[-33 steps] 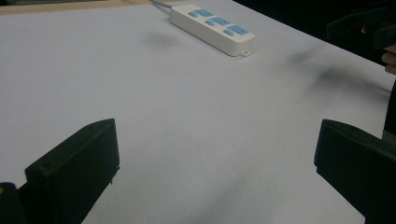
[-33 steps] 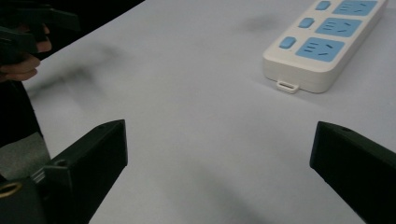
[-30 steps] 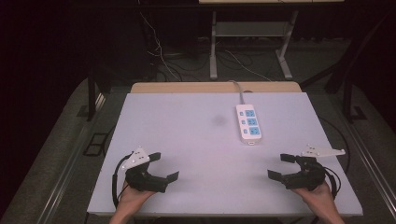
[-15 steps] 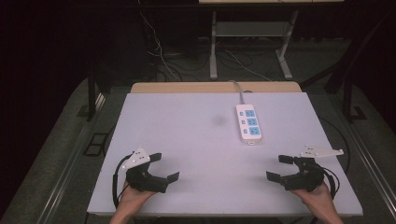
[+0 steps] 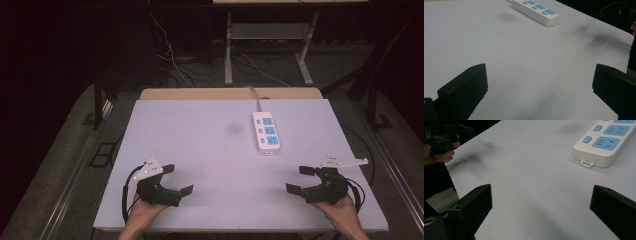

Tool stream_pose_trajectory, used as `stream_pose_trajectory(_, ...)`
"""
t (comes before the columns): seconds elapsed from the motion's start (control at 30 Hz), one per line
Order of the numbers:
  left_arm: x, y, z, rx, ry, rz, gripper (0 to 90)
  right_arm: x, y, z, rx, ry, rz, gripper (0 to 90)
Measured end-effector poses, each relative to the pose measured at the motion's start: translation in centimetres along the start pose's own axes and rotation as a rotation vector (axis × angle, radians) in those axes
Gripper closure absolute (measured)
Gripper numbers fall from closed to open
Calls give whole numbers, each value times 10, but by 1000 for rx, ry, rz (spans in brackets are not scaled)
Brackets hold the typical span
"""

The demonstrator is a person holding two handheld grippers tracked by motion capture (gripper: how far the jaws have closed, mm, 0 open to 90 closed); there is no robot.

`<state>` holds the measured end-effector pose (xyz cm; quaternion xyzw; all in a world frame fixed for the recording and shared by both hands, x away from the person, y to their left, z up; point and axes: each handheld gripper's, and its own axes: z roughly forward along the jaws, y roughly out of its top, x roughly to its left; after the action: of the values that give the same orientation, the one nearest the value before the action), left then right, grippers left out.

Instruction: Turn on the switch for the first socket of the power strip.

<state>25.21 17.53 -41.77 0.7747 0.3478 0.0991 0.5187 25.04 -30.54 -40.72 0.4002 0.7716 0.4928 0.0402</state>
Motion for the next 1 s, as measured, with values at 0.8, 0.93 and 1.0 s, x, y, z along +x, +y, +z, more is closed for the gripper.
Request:
stream_pose_trajectory(0.8, 0, -1, -1, -4, 9, -11, 0, -6, 33, 8, 62, 6, -17, 38)
stream_pose_trajectory(0.93, 0, -1, -1, -3, 8, -12, 0, -7, 38, 10, 73, 11, -19, 38)
stream_pose_trajectory(1.0, 0, -1, -1, -2, 7, -11, 0, -8, 43, 11, 76, 11, -23, 38)
